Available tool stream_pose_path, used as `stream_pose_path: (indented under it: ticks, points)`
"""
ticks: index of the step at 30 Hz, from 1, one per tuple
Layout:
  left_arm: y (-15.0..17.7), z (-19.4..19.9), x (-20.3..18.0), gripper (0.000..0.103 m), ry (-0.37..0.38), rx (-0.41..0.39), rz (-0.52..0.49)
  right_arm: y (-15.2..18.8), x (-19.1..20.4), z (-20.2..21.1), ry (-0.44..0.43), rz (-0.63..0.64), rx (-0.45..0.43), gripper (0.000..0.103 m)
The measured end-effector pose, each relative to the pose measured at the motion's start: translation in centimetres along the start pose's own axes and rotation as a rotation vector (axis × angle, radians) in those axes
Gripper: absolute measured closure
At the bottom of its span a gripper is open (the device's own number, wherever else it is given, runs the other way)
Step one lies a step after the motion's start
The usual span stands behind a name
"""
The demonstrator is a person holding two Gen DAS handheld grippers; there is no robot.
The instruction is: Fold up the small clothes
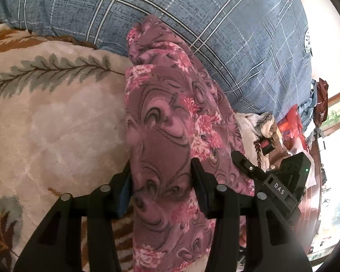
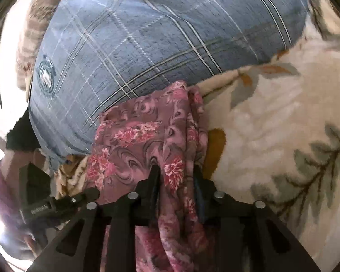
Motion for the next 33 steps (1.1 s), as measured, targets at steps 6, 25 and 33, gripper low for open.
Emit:
stream_pose_path:
  ticks: [6, 25, 33]
  points:
    - [0.1, 0.5, 0.0, 0.057, 0.003, 0.006, -0.010, -0.3, -0.2, 0.5, 0.026, 0.001, -0.014, 0.064]
    - [1.1, 2.3, 0.9, 0.055, 0.047, 0.059, -0.108, -5.3, 0.2, -5.4, 0.178, 0.014, -0.032, 0.099]
    - [-6.9, 3.0, -2.1, 0.056, 0.052, -0.075, -0.174, -6.8, 0.8, -3.2, 0.088, -0.016, -0.091, 0.087]
Point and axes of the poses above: each gripper's, at about its wrist camera, not at the fingertips, and z roughly against the way its jaws point, x to its left, y to its underside, the point moved 10 cm from there along -z, roughly the way its jaws point, and after that the axes turned 11 degrees about -x, right-handed, at the moved point
